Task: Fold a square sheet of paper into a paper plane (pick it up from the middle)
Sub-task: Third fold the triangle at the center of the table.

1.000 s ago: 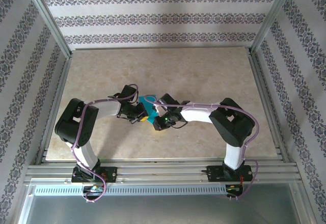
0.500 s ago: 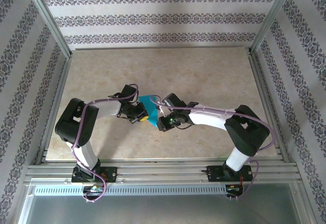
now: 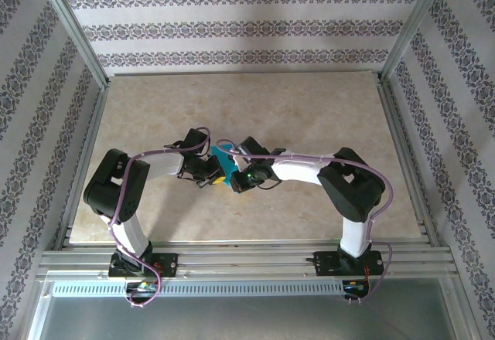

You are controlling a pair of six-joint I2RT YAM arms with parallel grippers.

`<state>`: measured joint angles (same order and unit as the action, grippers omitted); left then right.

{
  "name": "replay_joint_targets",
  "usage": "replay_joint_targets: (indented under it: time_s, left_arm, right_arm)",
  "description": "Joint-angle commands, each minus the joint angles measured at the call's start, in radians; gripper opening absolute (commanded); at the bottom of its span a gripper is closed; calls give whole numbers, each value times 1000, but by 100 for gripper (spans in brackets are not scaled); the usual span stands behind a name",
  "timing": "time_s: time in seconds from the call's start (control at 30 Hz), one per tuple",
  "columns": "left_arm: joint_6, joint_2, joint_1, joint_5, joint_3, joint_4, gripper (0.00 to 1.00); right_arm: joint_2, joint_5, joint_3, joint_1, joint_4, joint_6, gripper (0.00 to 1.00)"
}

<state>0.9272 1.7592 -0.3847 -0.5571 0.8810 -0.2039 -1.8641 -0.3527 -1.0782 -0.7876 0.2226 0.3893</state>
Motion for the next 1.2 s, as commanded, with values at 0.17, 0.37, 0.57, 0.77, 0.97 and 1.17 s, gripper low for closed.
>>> replay_joint_targets:
  time_s: [0.17, 0.37, 0.57, 0.77, 0.97, 1.17]
  left_arm:
    - [-18, 44, -2, 105, -18, -124, 9]
    - [-17, 33, -3, 92, -10, -111, 10]
    - [-28, -65, -4, 26, -8, -2, 18]
    - [-8, -156, -23, 10, -55, 83, 20]
    - [45, -113, -51, -20, -103, 191, 12]
    - [23, -83, -75, -10, -90, 186, 10]
  right_arm:
    - [-24, 48, -15, -1, 48, -5, 10]
    - [-39, 41, -15, -2, 46, -4, 10]
    - [-49, 60, -12, -1, 68, -2, 10]
    - [-53, 81, -12, -1, 86, 10, 9]
    - [-63, 84, -14, 1, 92, 20, 8]
    - [-65, 84, -15, 1, 96, 25, 8]
